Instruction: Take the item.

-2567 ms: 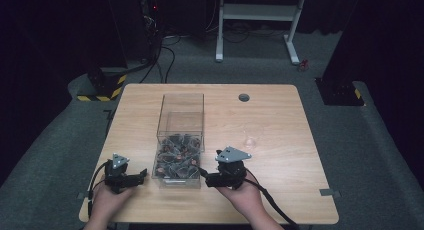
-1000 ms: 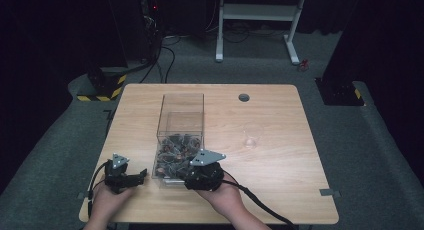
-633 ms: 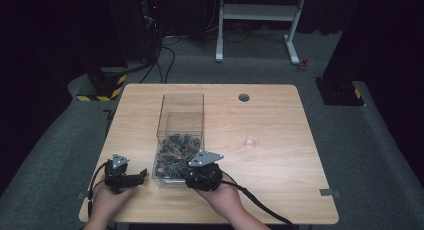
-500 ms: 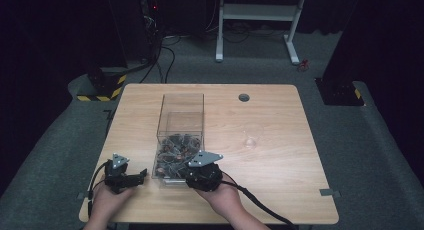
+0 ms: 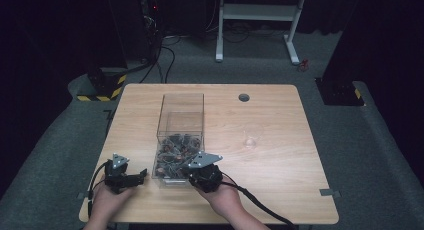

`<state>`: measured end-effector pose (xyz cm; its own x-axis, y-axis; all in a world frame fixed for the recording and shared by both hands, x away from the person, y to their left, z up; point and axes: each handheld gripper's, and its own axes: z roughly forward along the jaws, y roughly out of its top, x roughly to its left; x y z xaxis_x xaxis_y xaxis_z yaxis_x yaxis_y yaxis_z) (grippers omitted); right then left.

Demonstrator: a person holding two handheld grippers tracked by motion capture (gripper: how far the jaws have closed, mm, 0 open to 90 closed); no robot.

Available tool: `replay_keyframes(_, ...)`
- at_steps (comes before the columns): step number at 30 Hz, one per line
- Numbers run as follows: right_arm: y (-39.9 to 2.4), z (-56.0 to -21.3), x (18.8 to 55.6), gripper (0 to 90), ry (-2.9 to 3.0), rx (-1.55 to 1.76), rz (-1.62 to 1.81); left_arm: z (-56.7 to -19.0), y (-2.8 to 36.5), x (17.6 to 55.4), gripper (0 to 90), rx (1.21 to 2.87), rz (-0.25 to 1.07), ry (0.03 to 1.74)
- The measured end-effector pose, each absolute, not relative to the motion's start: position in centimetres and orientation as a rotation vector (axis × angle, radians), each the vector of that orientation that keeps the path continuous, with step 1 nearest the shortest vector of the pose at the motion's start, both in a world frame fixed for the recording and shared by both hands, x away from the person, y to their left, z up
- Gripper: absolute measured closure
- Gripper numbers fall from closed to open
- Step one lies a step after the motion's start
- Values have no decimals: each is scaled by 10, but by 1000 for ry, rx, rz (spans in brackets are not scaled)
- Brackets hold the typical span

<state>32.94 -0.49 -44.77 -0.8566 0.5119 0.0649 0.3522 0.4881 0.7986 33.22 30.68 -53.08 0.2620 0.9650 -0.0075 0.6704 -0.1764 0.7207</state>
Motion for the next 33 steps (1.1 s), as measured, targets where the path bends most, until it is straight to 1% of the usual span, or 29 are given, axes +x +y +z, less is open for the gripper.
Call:
replay_keyframes(2,-5,-448,329,900,2550,747,1304,-531,307,332,64,1924,620,1476)
replay_keyframes(33,-19,-435,326,900,2479,721,1401,-531,307,332,65,1924,620,1476)
